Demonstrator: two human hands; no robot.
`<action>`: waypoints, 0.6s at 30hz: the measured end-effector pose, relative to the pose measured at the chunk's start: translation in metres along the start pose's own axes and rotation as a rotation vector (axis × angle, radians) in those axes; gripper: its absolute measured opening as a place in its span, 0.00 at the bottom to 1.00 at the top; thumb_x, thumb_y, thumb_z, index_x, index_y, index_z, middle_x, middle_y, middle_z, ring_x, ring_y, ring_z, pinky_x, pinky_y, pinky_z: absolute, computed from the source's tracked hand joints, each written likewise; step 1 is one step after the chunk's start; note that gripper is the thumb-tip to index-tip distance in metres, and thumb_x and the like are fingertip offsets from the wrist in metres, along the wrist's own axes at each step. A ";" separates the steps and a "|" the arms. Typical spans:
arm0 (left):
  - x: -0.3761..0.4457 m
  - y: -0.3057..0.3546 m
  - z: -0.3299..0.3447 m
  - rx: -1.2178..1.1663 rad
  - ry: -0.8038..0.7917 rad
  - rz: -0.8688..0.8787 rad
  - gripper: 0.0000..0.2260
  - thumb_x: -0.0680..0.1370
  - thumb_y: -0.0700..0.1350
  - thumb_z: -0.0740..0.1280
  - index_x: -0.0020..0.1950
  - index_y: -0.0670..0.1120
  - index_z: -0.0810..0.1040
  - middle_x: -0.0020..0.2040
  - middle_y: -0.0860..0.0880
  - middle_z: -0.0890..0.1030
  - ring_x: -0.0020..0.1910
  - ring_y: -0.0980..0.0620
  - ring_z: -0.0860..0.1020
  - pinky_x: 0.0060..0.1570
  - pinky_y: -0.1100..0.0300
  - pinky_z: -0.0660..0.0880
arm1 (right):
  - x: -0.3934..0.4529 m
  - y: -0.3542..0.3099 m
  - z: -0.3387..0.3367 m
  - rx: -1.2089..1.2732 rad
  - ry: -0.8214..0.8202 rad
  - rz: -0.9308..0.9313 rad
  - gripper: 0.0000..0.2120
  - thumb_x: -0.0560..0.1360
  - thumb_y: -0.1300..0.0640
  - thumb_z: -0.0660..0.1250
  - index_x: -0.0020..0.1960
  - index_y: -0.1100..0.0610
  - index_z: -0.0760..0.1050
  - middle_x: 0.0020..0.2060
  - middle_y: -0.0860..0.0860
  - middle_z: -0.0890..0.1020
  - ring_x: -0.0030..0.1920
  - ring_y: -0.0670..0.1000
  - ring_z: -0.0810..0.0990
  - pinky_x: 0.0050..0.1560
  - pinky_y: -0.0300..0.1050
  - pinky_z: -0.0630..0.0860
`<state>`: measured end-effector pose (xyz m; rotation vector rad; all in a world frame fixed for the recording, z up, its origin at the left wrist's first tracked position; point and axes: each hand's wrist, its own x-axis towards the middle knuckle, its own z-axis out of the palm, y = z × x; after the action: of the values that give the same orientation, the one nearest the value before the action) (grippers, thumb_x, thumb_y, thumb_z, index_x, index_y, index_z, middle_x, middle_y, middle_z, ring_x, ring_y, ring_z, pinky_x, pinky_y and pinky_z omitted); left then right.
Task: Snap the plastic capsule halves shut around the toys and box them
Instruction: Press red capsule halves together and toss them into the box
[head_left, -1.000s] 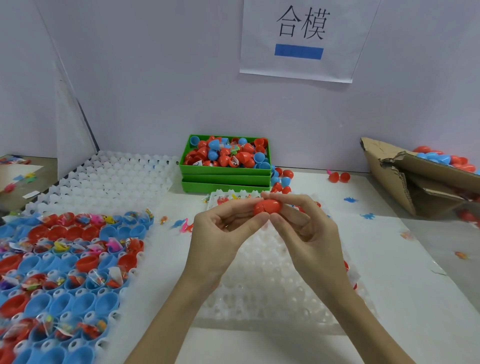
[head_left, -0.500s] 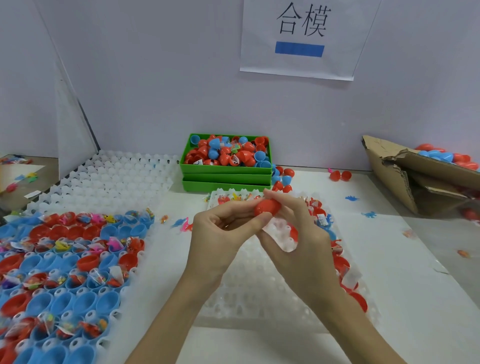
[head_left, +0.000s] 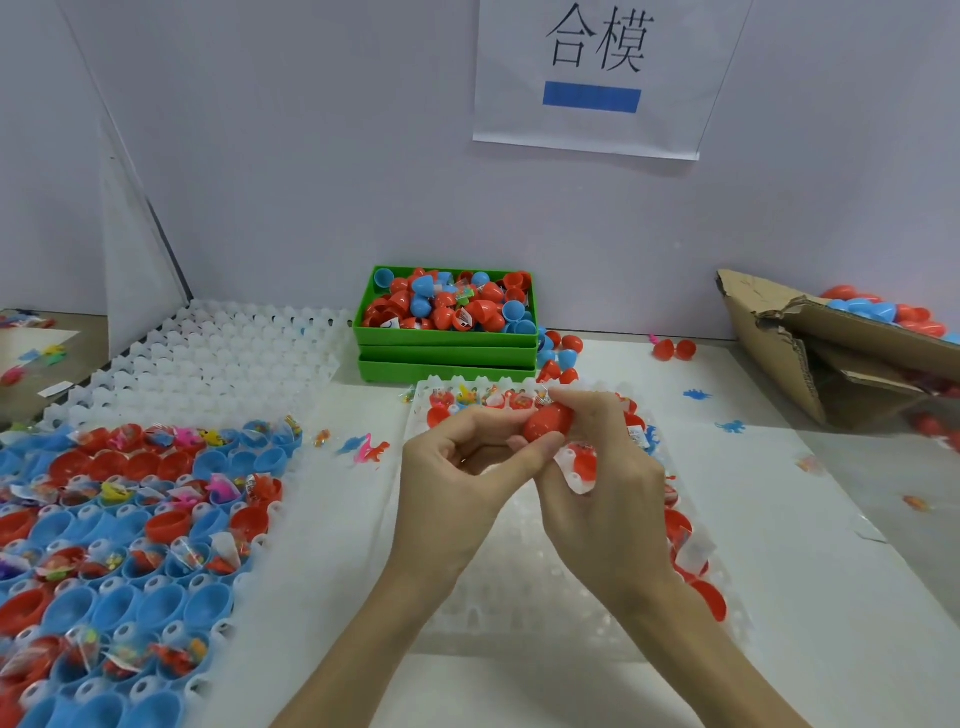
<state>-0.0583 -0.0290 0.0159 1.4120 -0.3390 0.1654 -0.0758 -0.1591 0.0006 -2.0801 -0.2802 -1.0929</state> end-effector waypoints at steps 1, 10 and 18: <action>0.001 0.001 -0.001 0.026 -0.008 0.021 0.10 0.74 0.53 0.77 0.52 0.52 0.88 0.45 0.54 0.88 0.49 0.53 0.86 0.48 0.66 0.81 | 0.001 -0.001 -0.001 0.104 -0.026 0.062 0.17 0.75 0.57 0.74 0.61 0.58 0.75 0.49 0.36 0.81 0.49 0.37 0.82 0.55 0.27 0.76; 0.009 0.004 -0.022 0.308 -0.246 0.236 0.19 0.77 0.56 0.73 0.67 0.54 0.81 0.64 0.57 0.80 0.68 0.51 0.78 0.64 0.61 0.77 | 0.017 -0.003 -0.018 1.277 -0.562 0.677 0.26 0.80 0.49 0.70 0.69 0.66 0.76 0.65 0.66 0.80 0.66 0.65 0.80 0.64 0.50 0.79; 0.004 0.004 -0.018 0.310 -0.139 0.367 0.16 0.75 0.53 0.76 0.60 0.47 0.85 0.53 0.56 0.86 0.57 0.52 0.83 0.56 0.65 0.77 | 0.008 0.000 -0.003 1.590 -0.585 0.838 0.26 0.77 0.44 0.71 0.64 0.64 0.81 0.57 0.60 0.83 0.60 0.56 0.82 0.68 0.51 0.77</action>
<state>-0.0532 -0.0110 0.0184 1.6618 -0.7111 0.4355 -0.0732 -0.1626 0.0077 -0.7557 -0.3268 0.3398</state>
